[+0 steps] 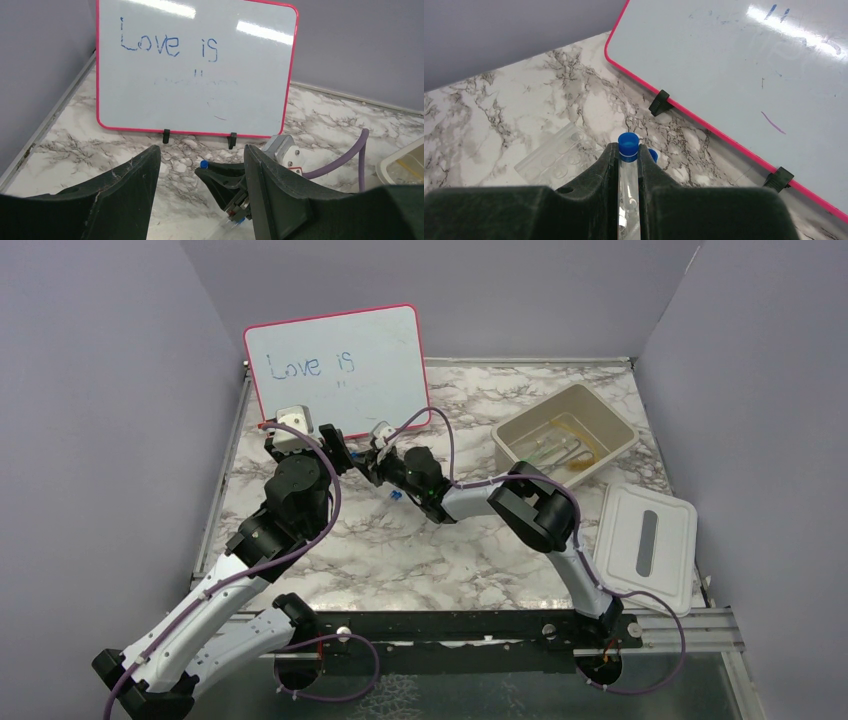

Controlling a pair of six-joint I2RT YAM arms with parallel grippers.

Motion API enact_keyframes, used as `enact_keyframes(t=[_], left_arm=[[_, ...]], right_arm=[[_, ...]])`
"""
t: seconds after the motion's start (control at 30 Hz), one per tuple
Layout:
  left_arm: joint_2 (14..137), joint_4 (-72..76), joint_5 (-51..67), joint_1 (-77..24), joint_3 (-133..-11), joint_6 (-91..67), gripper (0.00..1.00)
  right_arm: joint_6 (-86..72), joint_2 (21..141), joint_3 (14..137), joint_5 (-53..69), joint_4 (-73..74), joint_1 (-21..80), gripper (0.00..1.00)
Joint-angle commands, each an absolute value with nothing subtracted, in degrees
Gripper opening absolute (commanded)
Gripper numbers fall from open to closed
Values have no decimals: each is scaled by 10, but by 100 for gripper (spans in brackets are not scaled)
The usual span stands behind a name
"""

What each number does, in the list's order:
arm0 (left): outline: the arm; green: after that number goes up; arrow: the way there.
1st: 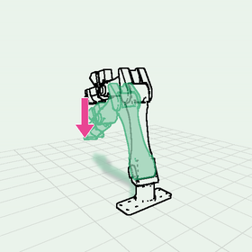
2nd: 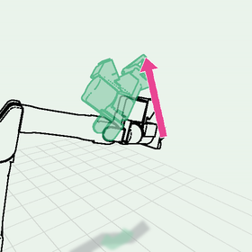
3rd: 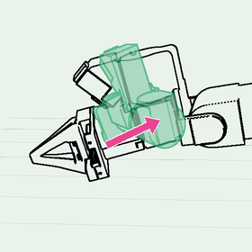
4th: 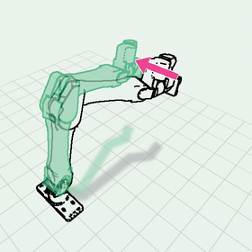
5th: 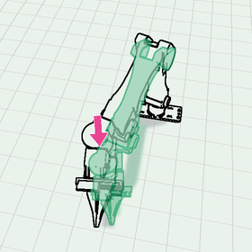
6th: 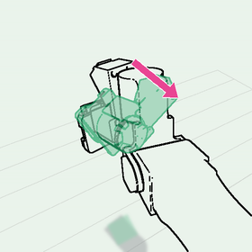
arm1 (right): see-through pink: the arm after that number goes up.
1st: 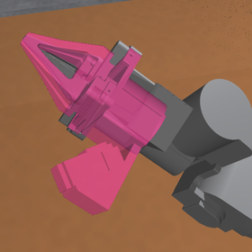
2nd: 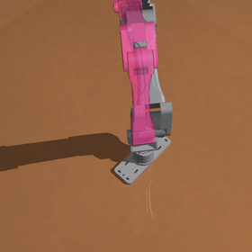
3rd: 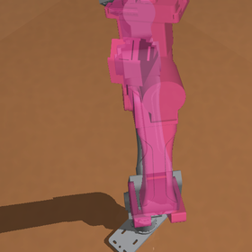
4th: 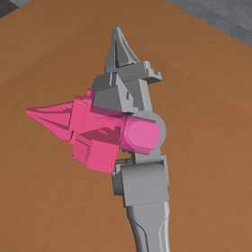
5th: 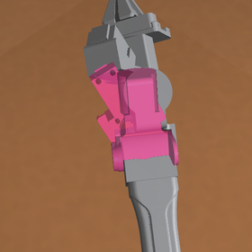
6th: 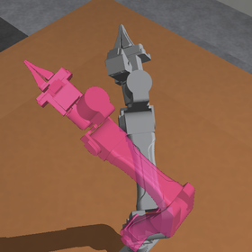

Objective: Organize the chemistry lab equipment

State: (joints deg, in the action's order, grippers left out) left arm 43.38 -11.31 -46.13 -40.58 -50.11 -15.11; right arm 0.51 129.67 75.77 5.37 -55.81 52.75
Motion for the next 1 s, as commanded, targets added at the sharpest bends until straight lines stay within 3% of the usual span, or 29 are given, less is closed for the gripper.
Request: enact_keyframes(t=[0.0,0.97], left_arm=[[434,-103,-478,-404,-497,-144,65],[434,-105,-483,-404,-496,-144,65]], right_arm=[[13,1309,752,39,-594,525,16],[17,1307,710,53,-633,525,18]])
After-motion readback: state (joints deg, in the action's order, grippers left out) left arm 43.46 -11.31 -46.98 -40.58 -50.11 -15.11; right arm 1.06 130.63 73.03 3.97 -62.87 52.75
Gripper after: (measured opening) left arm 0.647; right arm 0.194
